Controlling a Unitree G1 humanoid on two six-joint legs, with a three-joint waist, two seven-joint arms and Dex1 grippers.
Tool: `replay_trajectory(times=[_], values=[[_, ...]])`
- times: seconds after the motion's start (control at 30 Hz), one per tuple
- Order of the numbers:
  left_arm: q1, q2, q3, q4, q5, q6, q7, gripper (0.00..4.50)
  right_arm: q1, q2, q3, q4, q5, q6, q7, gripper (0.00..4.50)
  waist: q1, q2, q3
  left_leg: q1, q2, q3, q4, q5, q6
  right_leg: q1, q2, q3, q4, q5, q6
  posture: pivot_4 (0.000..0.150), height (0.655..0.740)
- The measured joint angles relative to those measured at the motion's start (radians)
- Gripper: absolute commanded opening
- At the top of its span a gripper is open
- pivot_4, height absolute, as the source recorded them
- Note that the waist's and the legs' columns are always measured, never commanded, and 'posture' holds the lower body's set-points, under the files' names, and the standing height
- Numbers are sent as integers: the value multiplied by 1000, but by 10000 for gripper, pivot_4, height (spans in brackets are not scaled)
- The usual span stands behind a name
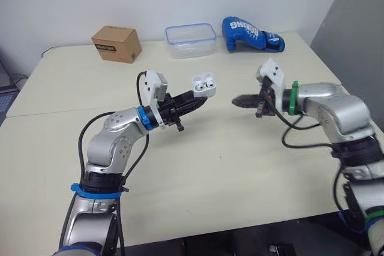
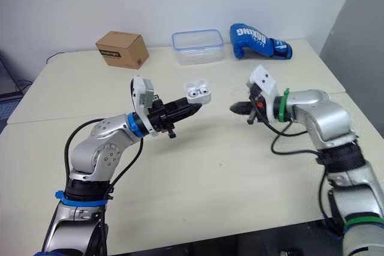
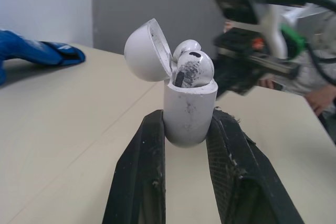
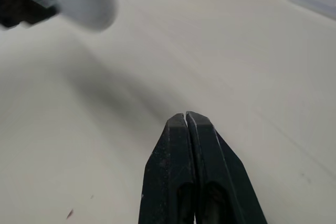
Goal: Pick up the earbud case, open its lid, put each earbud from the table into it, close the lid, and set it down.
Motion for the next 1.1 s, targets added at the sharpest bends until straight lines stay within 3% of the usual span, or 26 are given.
replay_trajectory(times=[0.37, 1.1], values=[[1, 18, -2, -15, -14, 39, -21, 7080, -149, 108, 3, 240, -73, -147, 76, 385, 1, 0, 0, 0, 0, 0, 0, 0, 0, 0, 0, 0, 0, 0, 0, 1500, 7400], [19, 21, -11, -19, -13, 39, -28, 7080, -97, 87, -28, 10, -14, -1, 168, 385, 3, 0, 0, 0, 0, -1, 0, 0, 0, 0, 0, 0, 0, 0, 0, 1500, 7400]])
